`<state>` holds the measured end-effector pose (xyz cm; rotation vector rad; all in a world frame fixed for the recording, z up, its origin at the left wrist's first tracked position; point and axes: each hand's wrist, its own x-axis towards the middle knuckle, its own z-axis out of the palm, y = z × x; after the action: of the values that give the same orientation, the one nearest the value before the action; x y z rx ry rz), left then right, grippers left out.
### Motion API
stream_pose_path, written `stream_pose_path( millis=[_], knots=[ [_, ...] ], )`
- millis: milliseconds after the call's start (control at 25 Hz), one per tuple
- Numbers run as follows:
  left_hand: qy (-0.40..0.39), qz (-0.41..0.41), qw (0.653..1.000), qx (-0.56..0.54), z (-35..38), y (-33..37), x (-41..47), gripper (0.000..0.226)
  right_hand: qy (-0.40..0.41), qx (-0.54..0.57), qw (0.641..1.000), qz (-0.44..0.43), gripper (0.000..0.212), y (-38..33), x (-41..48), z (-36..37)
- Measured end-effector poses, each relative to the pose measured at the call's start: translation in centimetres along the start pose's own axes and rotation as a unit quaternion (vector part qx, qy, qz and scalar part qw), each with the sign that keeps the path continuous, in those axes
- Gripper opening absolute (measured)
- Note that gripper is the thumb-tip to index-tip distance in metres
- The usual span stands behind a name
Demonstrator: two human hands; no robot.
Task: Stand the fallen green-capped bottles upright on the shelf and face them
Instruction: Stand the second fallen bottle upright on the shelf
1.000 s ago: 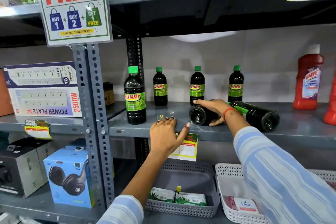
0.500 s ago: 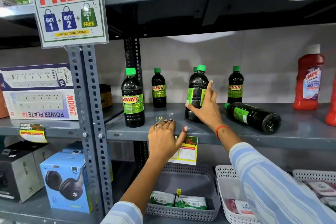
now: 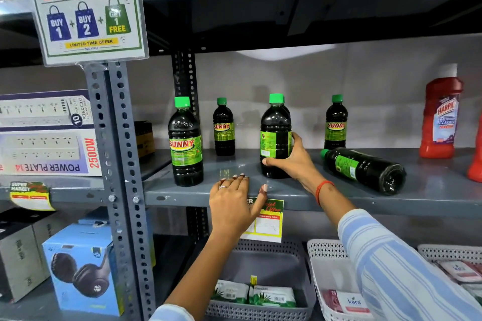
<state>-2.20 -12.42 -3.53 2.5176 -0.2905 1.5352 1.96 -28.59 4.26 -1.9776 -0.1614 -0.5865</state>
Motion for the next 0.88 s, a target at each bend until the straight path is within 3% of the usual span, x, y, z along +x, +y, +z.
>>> stream_pose_path(
  millis=[160, 320, 560, 720, 880],
  knots=[
    [0.015, -0.001, 1.0, -0.003, 0.2, 0.0, 0.1, 0.077, -0.056, 0.032, 0.998, 0.016, 0.073, -0.2, 0.1, 0.3],
    [0.018, 0.0, 1.0, 0.003, 0.2, 0.1, 0.1, 0.077, -0.029, -0.074, 0.997, 0.0, 0.103, -0.3, 0.2, 0.8],
    [0.038, 0.006, 0.999, 0.0, 0.5, -0.1, 0.0, 0.066, -0.08, 0.011, 0.997, 0.009, 0.06, -0.6, -0.2, 0.5],
    [0.036, 0.007, 0.999, -0.001, 0.4, 0.0, -0.1, 0.063, -0.067, -0.022, 0.998, -0.008, 0.089, 0.0, 0.4, 0.8],
    [0.032, 0.007, 0.999, -0.001, 0.5, -0.1, 0.1, 0.058, -0.074, 0.039, 0.996, 0.007, 0.064, -0.2, 0.0, 0.5]
  ],
)
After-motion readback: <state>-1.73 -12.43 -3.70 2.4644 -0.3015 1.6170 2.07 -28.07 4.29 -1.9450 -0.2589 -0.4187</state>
